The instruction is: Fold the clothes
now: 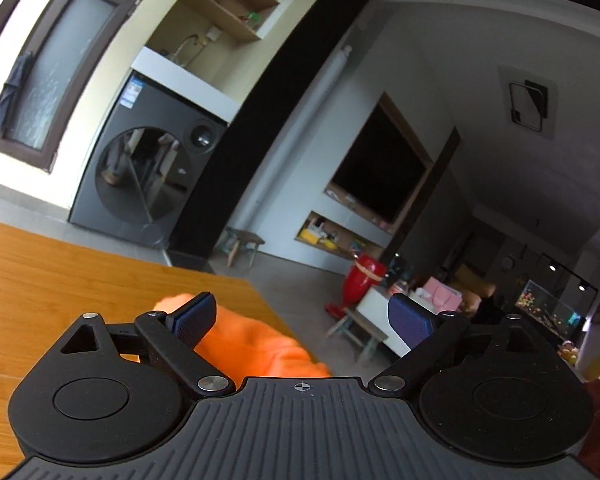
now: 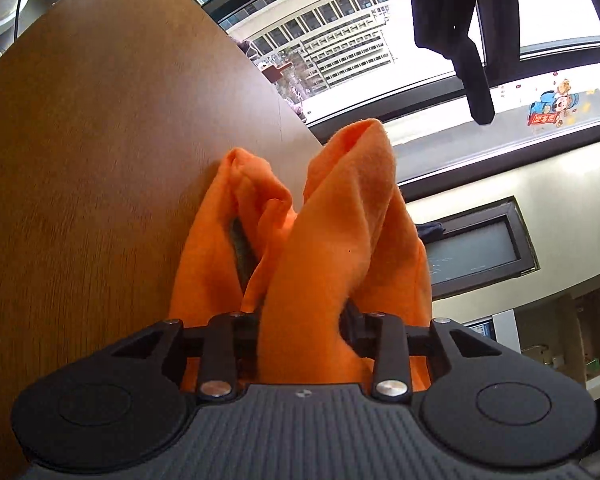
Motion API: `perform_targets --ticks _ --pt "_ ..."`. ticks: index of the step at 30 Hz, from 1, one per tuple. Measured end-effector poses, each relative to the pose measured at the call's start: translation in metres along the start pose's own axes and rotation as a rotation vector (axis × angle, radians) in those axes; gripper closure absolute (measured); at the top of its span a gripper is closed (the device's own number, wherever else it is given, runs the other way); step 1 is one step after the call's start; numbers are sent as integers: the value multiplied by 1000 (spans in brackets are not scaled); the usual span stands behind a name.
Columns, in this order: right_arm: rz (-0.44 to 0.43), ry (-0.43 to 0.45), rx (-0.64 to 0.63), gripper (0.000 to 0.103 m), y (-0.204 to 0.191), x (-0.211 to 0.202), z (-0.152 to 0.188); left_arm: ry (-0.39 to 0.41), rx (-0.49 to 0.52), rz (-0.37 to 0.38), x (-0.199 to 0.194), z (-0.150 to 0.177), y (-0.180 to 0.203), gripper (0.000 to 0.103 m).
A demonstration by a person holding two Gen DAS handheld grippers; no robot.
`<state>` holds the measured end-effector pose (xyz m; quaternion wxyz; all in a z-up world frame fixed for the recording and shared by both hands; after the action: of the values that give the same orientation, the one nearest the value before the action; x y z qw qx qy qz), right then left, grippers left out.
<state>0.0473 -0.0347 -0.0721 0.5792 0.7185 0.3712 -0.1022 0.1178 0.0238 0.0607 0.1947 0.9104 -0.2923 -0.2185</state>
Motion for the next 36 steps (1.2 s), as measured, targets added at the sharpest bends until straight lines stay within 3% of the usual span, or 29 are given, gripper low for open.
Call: perform_targets --ticks 3,4,5,7,11,13,15,17,19,20,23,27,30,32,34,36 --pt "-91 63 176 41 25 -27 1 -160 -43 -108 51 30 -34 11" --pt "-121 85 237 27 33 -36 2 -201 -57 -152 63 39 -50 14" --pt "-139 120 310 13 45 -48 4 -224 -73 -176 67 46 -59 15" --pt "-150 221 485 0 77 -74 12 -236 -107 -187 72 51 -79 15" --pt "-164 416 906 0 135 -95 50 -221 -133 -166 67 55 -90 14" --pt "-185 419 1073 0 143 -76 73 -218 -129 -163 67 57 -92 14" --pt "-203 315 1139 0 124 -48 86 -212 -127 -163 67 59 -94 14" --pt "-210 124 1109 0 93 -11 97 -213 -120 -169 66 60 -96 14" --pt "-145 40 1062 0 69 11 98 -222 -116 -168 66 62 -98 14" --pt "-101 50 1063 0 64 10 97 -224 -107 -174 65 63 -98 14" --pt "-77 6 1065 0 67 11 87 -225 -84 -191 64 63 -98 14" --pt "-190 54 1128 0 91 -3 89 -223 -71 -205 64 63 -96 13" --pt "-174 246 1224 0 119 -41 99 -221 -52 -213 64 64 -94 11" --pt "-97 302 1279 0 131 -59 112 -221 -52 -211 66 63 -93 10" --pt "-13 233 1309 0 130 -55 129 -220 -54 -214 66 63 -92 9" --pt "-17 53 1293 0 107 -30 141 -219 -54 -217 66 62 -91 9"
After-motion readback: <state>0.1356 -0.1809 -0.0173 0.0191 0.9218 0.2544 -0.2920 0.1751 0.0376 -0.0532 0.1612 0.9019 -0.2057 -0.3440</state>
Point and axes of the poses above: each gripper's, at about its wrist camera, not at the fingertips, and x roughly the way its jaws point, y to its right, z to its underside, the point moved 5 cm from there along x, roughly the way its jaws point, and after that the axes turned 10 degrees about -z, right-handed, at the moved point
